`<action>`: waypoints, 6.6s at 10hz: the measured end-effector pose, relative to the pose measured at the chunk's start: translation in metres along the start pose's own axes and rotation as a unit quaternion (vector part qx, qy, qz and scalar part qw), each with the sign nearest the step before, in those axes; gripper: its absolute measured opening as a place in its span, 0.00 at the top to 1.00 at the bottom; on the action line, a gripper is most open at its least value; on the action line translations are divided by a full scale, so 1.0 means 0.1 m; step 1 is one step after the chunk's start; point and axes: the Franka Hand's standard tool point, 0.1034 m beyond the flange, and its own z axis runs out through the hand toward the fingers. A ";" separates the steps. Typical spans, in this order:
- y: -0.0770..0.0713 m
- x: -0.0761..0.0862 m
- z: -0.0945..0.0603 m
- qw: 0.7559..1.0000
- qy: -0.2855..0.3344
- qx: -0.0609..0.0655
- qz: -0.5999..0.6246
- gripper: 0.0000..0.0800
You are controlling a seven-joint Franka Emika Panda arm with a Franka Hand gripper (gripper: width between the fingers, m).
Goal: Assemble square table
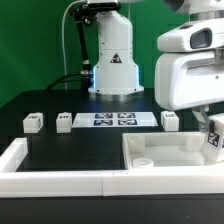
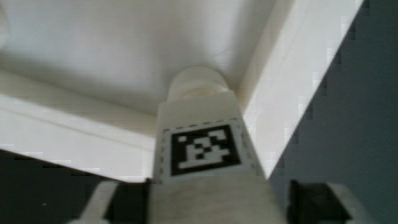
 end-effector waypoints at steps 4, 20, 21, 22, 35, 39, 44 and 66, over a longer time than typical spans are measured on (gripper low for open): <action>0.03 -0.01 0.00 1.000 0.000 -0.001 0.017 0.63; 0.01 -0.08 0.03 0.781 0.008 0.009 0.624 0.63; 0.01 -0.08 0.03 0.788 0.008 0.009 0.615 0.63; 0.00 -0.08 0.04 0.799 0.008 0.009 0.602 0.41; -0.01 -0.06 0.04 0.994 0.013 0.004 0.106 0.19; -0.01 -0.06 0.04 0.998 0.013 0.002 0.056 0.36; 0.03 -0.07 0.05 0.998 0.013 0.001 0.068 0.63; -0.04 -0.07 0.08 0.943 0.029 0.004 0.331 0.19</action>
Offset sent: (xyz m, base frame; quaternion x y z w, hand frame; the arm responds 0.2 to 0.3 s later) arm 0.0000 0.0000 0.0000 0.0000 0.0000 0.0650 0.9979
